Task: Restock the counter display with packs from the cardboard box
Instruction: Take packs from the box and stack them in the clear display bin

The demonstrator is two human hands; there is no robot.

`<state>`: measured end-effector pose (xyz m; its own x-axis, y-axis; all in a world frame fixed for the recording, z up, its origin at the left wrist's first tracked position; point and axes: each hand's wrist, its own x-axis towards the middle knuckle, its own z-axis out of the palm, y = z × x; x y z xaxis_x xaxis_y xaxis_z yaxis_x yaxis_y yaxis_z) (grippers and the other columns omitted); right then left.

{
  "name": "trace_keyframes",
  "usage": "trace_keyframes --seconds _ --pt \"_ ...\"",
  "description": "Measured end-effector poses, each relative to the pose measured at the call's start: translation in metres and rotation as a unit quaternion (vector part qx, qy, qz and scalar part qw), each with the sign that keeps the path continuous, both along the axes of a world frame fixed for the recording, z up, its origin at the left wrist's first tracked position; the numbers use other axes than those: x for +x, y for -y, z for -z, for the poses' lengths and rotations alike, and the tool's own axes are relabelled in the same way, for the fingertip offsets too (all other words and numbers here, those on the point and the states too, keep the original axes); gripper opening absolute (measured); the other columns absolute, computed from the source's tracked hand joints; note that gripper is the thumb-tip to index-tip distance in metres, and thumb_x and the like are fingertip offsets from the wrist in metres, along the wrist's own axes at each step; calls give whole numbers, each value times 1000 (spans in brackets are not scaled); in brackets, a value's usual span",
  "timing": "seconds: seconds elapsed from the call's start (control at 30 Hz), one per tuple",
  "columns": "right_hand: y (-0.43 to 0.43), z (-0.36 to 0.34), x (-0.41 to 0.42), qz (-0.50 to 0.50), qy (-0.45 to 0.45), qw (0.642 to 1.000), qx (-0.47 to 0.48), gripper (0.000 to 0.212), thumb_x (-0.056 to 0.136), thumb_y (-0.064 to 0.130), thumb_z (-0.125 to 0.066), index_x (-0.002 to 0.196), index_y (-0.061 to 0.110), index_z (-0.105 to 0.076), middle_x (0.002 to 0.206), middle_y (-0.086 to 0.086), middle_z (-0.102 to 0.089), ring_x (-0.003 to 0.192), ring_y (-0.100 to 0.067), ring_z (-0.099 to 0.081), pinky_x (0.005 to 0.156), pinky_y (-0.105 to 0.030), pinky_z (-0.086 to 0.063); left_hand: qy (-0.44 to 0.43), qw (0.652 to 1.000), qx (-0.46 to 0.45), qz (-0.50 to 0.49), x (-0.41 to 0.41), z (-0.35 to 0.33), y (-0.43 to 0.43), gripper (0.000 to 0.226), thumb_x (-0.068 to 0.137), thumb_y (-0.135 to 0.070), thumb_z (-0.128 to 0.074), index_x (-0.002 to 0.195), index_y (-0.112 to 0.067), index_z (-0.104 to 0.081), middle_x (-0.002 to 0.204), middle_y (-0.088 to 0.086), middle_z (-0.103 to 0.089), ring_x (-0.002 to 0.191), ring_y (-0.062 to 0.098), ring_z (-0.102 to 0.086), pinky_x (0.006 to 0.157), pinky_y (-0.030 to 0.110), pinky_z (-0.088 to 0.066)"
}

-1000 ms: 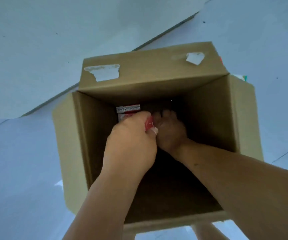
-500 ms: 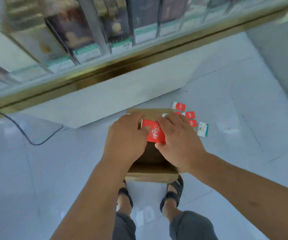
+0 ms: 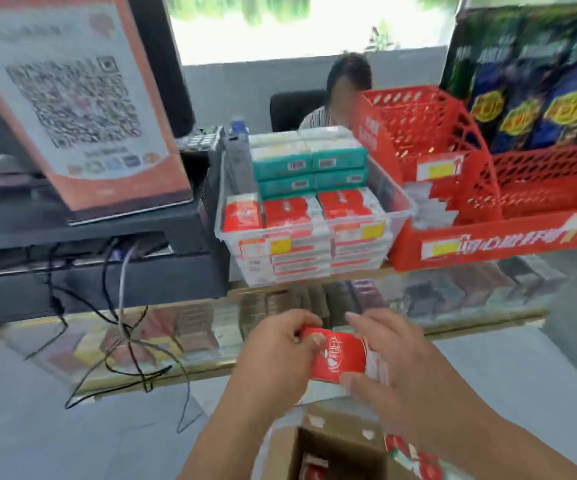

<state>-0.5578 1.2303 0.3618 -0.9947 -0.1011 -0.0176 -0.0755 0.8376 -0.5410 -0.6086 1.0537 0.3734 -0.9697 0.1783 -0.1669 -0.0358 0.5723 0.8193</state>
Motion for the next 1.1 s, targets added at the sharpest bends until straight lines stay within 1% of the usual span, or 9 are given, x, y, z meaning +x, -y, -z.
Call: trace_keyframes --seconds 0.07,0.13,0.2,0.3,0.37,0.43,0.53,0.83,1.1 --pt "-1 -26 -11 37 46 991 -120 66 84 52 -68 142 44 -38 135 23 -42 123 1 -46 103 -30 -45 -26 999 11 -18 -5 -29 7 11 91 -27 -64 99 -32 -68 88 -14 -67 78 3 -63 67 25 -55" --pt "6 -46 -21 67 88 955 -277 46 87 38 -72 128 42 -51 116 17 -66 99 -1 -65 80 -28 -56 -40 998 18 -34 -10 -54 15 8 92 -30 -63 97 -34 -67 89 -14 -69 78 3 -64 62 22 -52" --pt "15 -64 -33 94 109 911 -386 37 90 21 -70 122 33 -57 100 6 -74 83 -10 -70 63 -30 -55 -58 997 23 -35 -19 -72 24 9 93 -31 -61 98 -35 -68 91 -14 -70 78 4 -65 64 26 -54" --pt "24 -88 -57 128 89 882 -444 31 91 17 -68 120 25 -60 98 -3 -76 84 -21 -73 61 -32 -53 -75 995 54 -37 -42 -96 33 12 93 -33 -61 104 -35 -67 98 -13 -69 81 3 -66 63 22 -54" --pt "30 -104 -76 139 83 872 -463 24 93 16 -65 116 20 -63 100 -5 -76 89 -23 -72 66 -36 -56 -89 993 63 -33 -64 -108 38 20 93 -33 -62 112 -31 -66 103 -9 -69 82 5 -67 63 19 -52" --pt "35 -116 -97 155 74 861 -478 19 94 12 -62 112 17 -65 100 -9 -76 88 -24 -71 69 -39 -57 -104 991 78 -26 -85 -117 43 24 91 -33 -64 115 -30 -65 106 -6 -69 87 12 -69 73 31 -58" --pt "35 -132 -130 183 47 863 -469 12 94 7 -61 101 13 -68 90 -10 -75 74 -20 -63 54 -27 -52 -120 988 93 -21 -103 -124 50 30 91 -34 -62 121 -31 -62 111 -6 -67 92 15 -68 78 41 -59" --pt "19 -109 -226 264 91 872 -402 13 88 3 -67 100 7 -62 106 -17 -69 94 -27 -70 72 -38 -60 -123 990 58 -44 -106 -122 53 30 92 -34 -62 122 -34 -61 110 -14 -65 96 8 -63 78 41 -59" --pt "22 -90 -248 242 97 893 -368 8 85 9 -69 89 11 -62 92 -11 -71 80 -25 -73 75 -43 -62 -123 991 11 -56 -113 -125 24 30 93 -35 -60 123 -31 -61 108 -11 -64 93 8 -63 77 38 -60"
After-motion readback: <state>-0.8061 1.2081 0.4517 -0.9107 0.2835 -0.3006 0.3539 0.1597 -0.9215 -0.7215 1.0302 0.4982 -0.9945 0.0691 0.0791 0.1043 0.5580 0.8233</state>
